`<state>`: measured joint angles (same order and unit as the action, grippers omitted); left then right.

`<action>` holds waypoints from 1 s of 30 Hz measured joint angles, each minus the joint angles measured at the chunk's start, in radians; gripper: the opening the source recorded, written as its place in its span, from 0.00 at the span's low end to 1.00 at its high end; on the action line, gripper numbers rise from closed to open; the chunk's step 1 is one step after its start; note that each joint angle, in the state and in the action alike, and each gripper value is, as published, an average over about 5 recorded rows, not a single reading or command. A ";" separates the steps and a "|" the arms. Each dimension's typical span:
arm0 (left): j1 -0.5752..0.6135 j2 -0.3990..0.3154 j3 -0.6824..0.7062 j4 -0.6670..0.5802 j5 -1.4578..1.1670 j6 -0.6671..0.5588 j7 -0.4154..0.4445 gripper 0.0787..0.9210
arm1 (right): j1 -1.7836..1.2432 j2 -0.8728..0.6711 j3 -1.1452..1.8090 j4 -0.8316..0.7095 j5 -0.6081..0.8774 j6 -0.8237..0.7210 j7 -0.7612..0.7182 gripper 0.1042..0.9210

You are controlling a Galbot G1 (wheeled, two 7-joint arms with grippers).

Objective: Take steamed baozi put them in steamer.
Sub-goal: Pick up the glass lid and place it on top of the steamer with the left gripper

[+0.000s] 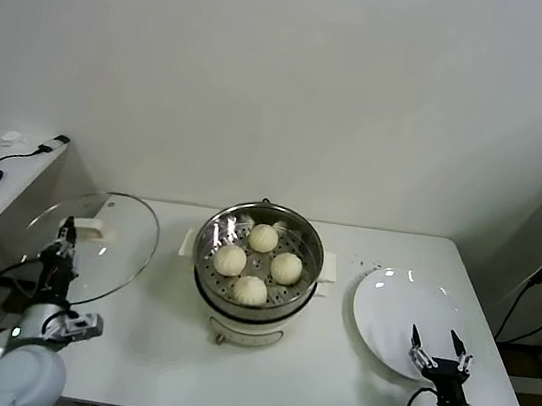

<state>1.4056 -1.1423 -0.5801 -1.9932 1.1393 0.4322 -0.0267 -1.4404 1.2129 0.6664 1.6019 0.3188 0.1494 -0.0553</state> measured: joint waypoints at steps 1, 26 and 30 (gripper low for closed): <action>-0.011 0.001 0.022 -0.018 0.009 0.027 0.023 0.06 | -0.001 0.000 -0.002 -0.001 -0.008 -0.001 0.001 0.88; -0.331 -0.239 0.603 -0.012 0.384 0.305 0.304 0.06 | -0.029 0.020 -0.010 -0.051 -0.062 0.078 -0.007 0.88; -0.344 -0.288 0.644 0.025 0.422 0.305 0.308 0.06 | -0.028 0.027 -0.011 -0.059 -0.065 0.090 -0.007 0.88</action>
<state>1.0621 -1.4302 0.0640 -1.9678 1.5617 0.7370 0.2813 -1.4685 1.2400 0.6554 1.5428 0.2540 0.2392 -0.0620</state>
